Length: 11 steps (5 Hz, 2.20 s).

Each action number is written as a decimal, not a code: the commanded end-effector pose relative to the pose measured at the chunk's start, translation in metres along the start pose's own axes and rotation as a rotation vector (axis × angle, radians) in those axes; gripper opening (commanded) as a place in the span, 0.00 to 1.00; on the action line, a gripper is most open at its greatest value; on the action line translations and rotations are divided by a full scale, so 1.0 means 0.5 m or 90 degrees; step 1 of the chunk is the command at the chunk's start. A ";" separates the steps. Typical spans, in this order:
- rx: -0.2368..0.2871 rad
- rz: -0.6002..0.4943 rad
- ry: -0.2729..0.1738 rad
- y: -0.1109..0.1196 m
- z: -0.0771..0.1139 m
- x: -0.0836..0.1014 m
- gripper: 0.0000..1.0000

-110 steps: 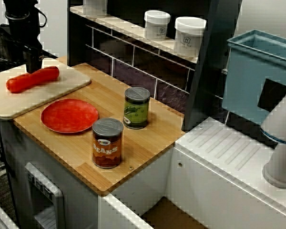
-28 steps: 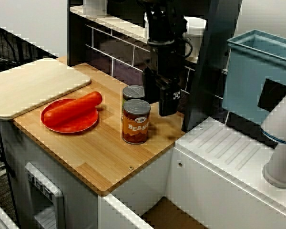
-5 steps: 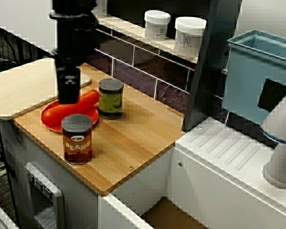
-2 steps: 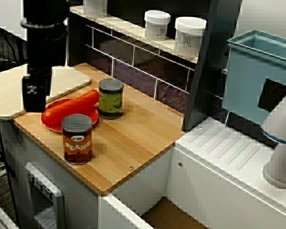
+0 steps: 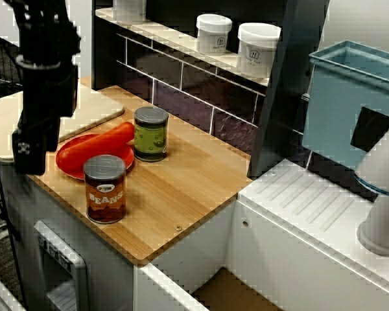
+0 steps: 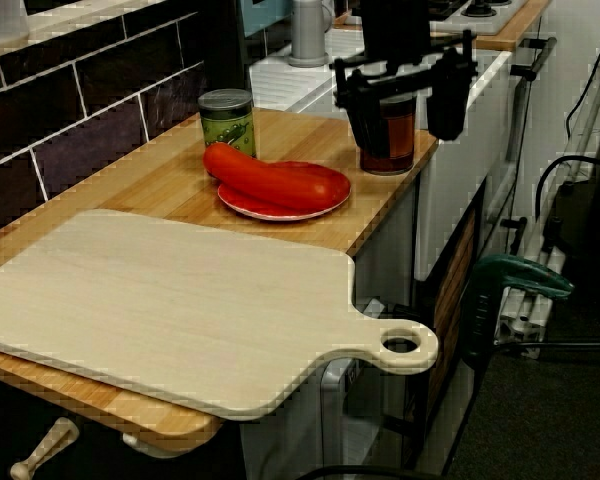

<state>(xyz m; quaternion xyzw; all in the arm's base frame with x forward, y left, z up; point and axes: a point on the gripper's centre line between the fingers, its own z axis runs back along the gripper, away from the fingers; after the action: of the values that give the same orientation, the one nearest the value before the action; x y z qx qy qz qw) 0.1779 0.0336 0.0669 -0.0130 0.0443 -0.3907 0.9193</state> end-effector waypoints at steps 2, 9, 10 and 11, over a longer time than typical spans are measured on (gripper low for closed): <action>-0.025 -0.012 -0.012 0.013 0.005 0.058 1.00; -0.046 -0.015 -0.055 -0.060 0.016 0.280 1.00; -0.041 -0.019 -0.058 -0.069 0.018 0.284 1.00; -0.038 -0.024 -0.060 -0.081 0.024 0.282 1.00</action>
<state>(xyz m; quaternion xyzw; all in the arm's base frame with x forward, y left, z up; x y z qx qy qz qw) 0.2420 -0.1049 0.0538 -0.0617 0.0382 -0.4066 0.9107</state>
